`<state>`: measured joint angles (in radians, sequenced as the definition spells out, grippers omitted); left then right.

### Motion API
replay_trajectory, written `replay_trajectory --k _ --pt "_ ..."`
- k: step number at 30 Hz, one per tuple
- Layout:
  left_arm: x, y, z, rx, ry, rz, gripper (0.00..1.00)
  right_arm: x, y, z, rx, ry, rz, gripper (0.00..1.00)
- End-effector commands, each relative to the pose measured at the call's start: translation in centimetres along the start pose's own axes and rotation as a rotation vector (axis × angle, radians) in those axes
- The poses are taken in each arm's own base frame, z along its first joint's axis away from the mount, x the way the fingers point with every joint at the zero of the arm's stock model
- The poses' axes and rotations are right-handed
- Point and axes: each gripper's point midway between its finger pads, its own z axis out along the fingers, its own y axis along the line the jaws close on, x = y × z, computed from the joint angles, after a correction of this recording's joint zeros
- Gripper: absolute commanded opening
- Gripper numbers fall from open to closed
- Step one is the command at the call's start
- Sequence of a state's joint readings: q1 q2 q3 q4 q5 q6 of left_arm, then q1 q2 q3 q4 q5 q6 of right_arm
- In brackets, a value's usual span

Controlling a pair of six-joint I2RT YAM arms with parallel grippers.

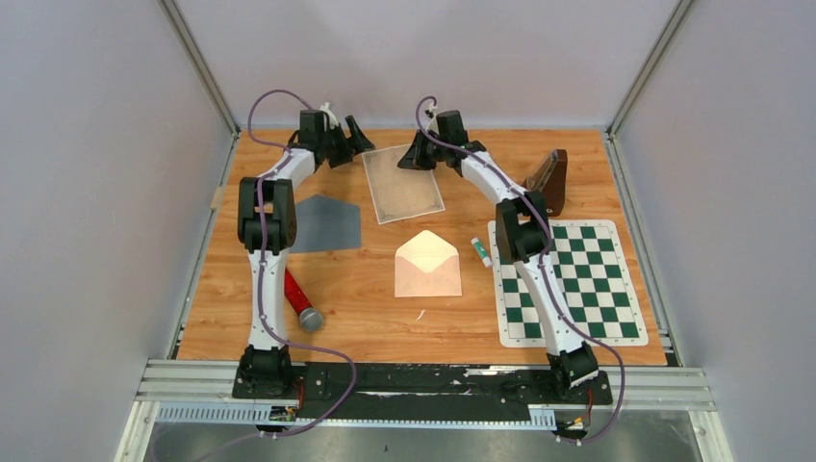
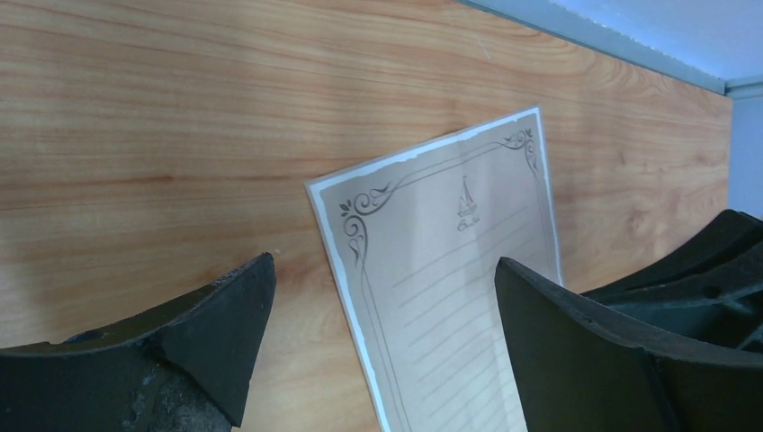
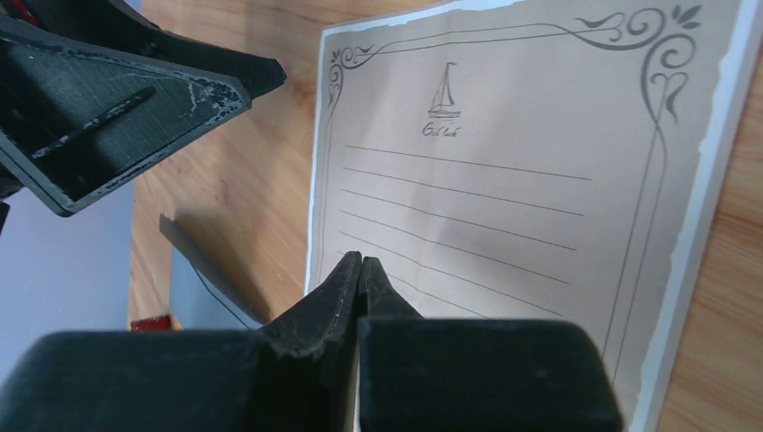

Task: Place the letter into the envelope and seal it
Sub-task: Place the envelope at the center of the board, then pick up the letter from the center of the board.

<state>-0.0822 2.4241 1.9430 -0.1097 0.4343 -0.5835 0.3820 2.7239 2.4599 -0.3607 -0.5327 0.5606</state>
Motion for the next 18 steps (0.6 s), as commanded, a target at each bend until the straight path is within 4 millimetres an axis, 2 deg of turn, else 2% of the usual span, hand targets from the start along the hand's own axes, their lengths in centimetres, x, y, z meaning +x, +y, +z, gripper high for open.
replay_trajectory --k 1,4,8,13,18 --pt "-2.6 0.0 0.8 0.019 -0.086 -0.014 0.99 -0.3 -0.1 0.8 0.056 -0.049 0.043 0.0" --pt "-2.9 0.3 1.2 0.005 -0.108 -0.028 0.99 2.0 -0.9 0.9 0.108 0.003 0.105 0.0" --pt "-2.7 0.8 1.6 -0.003 -0.11 -0.042 0.99 3.7 -1.9 0.8 0.162 0.038 0.157 0.0" --pt "-1.0 1.1 2.1 0.013 -0.067 -0.075 1.0 5.1 -3.0 0.6 0.218 0.062 0.187 0.0" --pt "0.7 -0.2 2.4 0.113 -0.029 -0.095 0.97 6.2 -3.2 0.5 0.218 0.095 0.181 0.0"
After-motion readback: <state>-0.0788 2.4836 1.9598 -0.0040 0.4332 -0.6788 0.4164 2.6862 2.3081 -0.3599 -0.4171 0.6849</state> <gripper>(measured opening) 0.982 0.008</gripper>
